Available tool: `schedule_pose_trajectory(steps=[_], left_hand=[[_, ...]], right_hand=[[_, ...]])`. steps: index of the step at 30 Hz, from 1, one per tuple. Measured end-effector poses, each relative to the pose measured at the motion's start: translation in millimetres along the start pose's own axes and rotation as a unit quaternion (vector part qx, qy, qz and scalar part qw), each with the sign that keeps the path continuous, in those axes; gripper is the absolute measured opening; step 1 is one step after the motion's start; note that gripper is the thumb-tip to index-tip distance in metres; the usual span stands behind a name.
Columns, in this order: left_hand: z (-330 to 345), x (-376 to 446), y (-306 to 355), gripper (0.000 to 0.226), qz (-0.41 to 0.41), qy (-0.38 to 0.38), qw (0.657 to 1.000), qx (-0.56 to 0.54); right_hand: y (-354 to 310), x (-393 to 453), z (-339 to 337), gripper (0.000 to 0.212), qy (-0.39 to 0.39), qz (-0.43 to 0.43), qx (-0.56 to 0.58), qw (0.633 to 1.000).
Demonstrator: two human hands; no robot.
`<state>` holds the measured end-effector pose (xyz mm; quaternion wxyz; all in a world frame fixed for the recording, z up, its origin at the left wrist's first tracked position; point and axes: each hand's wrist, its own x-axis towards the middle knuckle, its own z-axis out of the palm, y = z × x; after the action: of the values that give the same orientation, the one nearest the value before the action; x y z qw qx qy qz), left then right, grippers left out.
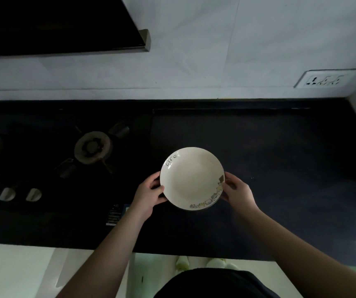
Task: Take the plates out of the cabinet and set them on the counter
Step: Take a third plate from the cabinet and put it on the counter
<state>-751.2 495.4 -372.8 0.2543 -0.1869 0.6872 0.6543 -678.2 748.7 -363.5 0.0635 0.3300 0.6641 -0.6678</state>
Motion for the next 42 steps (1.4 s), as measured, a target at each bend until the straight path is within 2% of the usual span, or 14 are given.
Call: schedule_pose_trajectory(steps=[14,28,35,39,42], left_hand=[[2.8,26.1,0.0,0.053,0.002,0.029,0.999,0.037],[1.9,40.3,-2.7,0.053,0.008,0.042,0.996,0.079],[1.3,39.8,-7.3,0.047,0.018,0.073,0.995,0.07],[0.7,35.1,-9.6,0.039,0.022,0.089,0.994,0.061],[-1.4,30.0,-8.3,0.029,0.016,0.122,0.991,0.055]], right_hand=[[7.8,28.1,7.0,0.03,-0.007,0.015,0.035,0.999],[11.7,35.2,10.4,0.033,0.003,0.027,0.008,1.0],[9.4,34.8,11.9,0.035,0.0,0.026,0.012,1.0],[4.6,32.1,12.5,0.037,-0.001,0.014,-0.025,1.0],[-1.6,26.2,10.3,0.043,0.03,0.032,-0.143,0.989]])
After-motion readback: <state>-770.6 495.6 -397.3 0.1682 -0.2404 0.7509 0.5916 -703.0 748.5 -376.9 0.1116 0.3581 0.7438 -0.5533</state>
